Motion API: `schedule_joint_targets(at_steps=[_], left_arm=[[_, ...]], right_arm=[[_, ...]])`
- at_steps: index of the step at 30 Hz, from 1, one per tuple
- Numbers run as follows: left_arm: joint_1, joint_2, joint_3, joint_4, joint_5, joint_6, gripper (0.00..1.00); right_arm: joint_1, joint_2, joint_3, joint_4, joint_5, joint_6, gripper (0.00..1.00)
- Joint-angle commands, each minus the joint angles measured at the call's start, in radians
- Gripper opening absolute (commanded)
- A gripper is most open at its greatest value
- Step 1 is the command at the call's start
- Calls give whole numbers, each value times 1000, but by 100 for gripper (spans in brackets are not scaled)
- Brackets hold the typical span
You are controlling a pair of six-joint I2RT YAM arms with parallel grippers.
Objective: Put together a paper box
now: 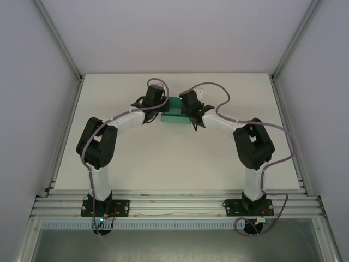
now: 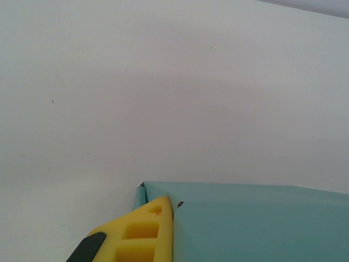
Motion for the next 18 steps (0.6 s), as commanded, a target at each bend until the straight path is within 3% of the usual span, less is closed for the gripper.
schedule_joint_targets(at_steps=[1, 9, 14, 18], left_arm=[[-33, -44, -76, 99, 69, -38, 0], [-35, -146, -242, 186, 96, -16, 7], [-40, -200, -237, 134, 128, 8, 46], [-42, -262, -220, 50, 89, 22, 76]], right_arm=[[29, -51, -74, 104, 27, -26, 8], [68, -99, -292, 348, 42, -141, 8], [85, -110, -368, 425, 63, -174, 8], [97, -123, -388, 443, 71, -203, 8]])
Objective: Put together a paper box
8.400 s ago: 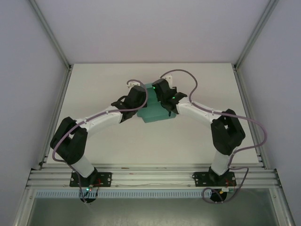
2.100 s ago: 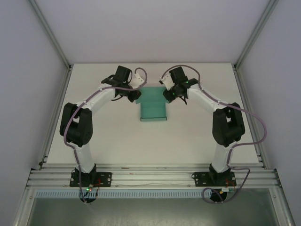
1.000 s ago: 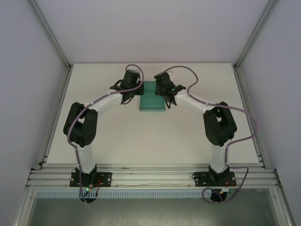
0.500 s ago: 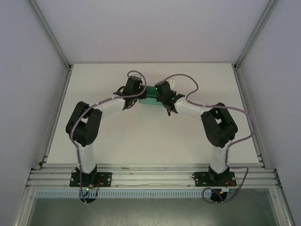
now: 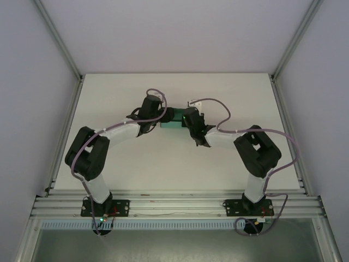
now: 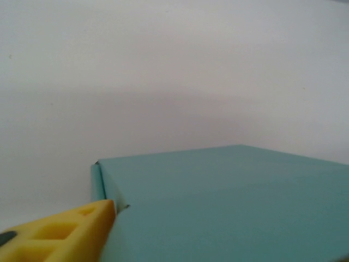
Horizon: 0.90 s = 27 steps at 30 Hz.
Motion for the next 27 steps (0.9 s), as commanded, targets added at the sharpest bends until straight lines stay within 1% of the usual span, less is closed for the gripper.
schedule_joint_targets(at_steps=[1, 2, 5, 8, 9, 12, 15, 17, 18, 21, 22, 25, 27], left_arm=[[-5, -87, 19, -75, -11, 11, 87], [-4, -99, 26, -105, -30, 6, 100], [-4, -121, 66, -221, -104, -22, 100], [7, -132, 116, -311, -149, -65, 100], [15, -133, 130, -332, -147, -76, 100], [53, -141, 153, -363, -116, -123, 100], [105, -149, 146, -328, -25, -135, 100], [129, -159, 138, -290, 54, -129, 100], [134, -164, 136, -277, 76, -122, 100], [140, -163, 143, -286, 44, -122, 100], [145, -152, 149, -296, 44, -129, 100], [160, -100, 160, -331, 59, -151, 100], [162, -64, 157, -335, 76, -151, 99]], right_arm=[[26, -15, -26, -1, 7, -50, 8], [30, -16, -28, 4, 8, -65, 8], [38, -18, -38, 24, 25, -91, 9], [39, -15, -38, 26, 30, -93, 9], [42, -12, -41, 31, 36, -94, 9], [52, -7, -42, 40, 59, -113, 9], [60, 4, -39, 46, 73, -137, 9], [62, 13, -33, 40, 85, -136, 9], [62, 17, -32, 39, 88, -137, 9], [63, 16, -41, 53, 80, -139, 10], [65, 14, -47, 57, 78, -137, 12], [65, 9, -51, 55, 70, -133, 17], [67, 3, -56, 53, 62, -128, 17]])
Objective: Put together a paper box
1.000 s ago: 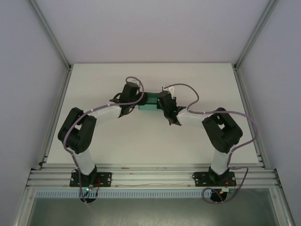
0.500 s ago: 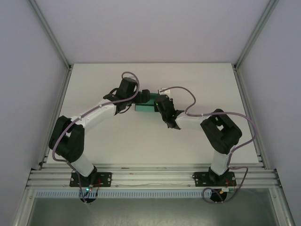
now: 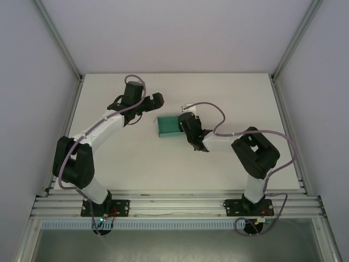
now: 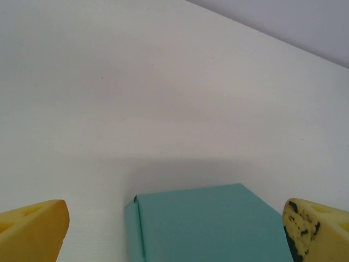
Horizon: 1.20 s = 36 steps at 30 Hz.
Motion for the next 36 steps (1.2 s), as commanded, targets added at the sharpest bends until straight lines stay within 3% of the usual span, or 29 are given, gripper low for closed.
schedule_joint_targets(at_steps=[1, 10, 16, 21, 29, 34, 36], left_arm=[[14, 66, 11, -14, 57, -22, 97], [13, 125, -90, 100, 177, -104, 74], [12, 131, -175, 177, 207, -111, 70], [13, 143, -210, 220, 218, -99, 67], [14, 185, -237, 280, 242, -77, 64], [15, 224, -223, 302, 242, -59, 59], [16, 230, -230, 320, 249, -52, 59]], right_arm=[[10, 0, -19, -3, 8, 3, 18], [43, -51, -51, -51, -6, 8, 30], [46, -136, -117, -82, -48, 40, 57], [45, -239, -169, -186, -115, 44, 74], [25, -408, -259, -274, -214, 96, 91], [-62, -465, -231, -380, -454, 93, 100], [-74, -499, -249, -364, -443, 95, 100]])
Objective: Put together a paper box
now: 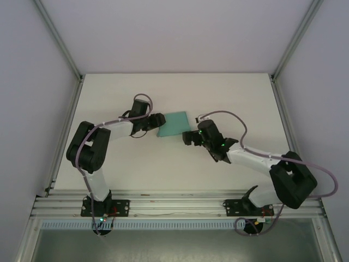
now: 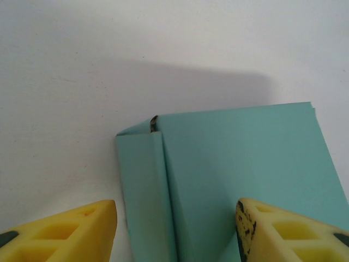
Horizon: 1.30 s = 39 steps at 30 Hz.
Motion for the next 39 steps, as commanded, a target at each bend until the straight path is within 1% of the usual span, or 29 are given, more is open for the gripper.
schedule_joint_targets(at_steps=[1, 4, 5, 7, 8, 12, 17, 18, 19, 22, 24, 25, 32, 35, 39], left_arm=[[10, 23, -18, 44, 8, 37, 59], [12, 40, -31, 82, 12, 45, 59], [14, 51, -31, 88, 17, 41, 57], [33, 75, -37, 124, 63, 23, 52], [44, 78, -48, 158, 88, 6, 48], [91, 130, -82, 270, 175, -50, 36], [122, 149, -123, 366, 226, -90, 32], [129, 154, -128, 382, 237, -100, 29], [135, 160, -135, 400, 249, -111, 28], [149, 169, -153, 450, 280, -130, 28], [151, 167, -158, 463, 288, -133, 19], [154, 165, -158, 461, 285, -136, 18], [165, 165, -172, 485, 296, -146, 18], [166, 167, -170, 480, 296, -144, 18], [168, 166, -173, 481, 297, -141, 18]], right_arm=[[-29, -65, -8, -23, -78, 23, 100], [-93, -53, 10, 3, -95, 93, 100], [-116, -36, 26, 6, -109, 123, 100], [-163, 16, 67, 3, -165, 179, 100], [-183, 48, 90, -7, -189, 199, 100], [-237, 166, 184, -55, -268, 244, 100], [-274, 284, 262, -14, -402, 290, 100], [-277, 306, 280, -12, -423, 298, 100], [-282, 333, 304, -20, -444, 307, 100], [-294, 408, 367, -28, -532, 340, 100], [-295, 451, 392, 6, -610, 362, 100], [-294, 472, 409, 18, -647, 377, 100], [-296, 536, 470, -29, -714, 392, 99], [-296, 572, 476, 0, -779, 438, 100], [-298, 608, 469, 60, -803, 490, 99]])
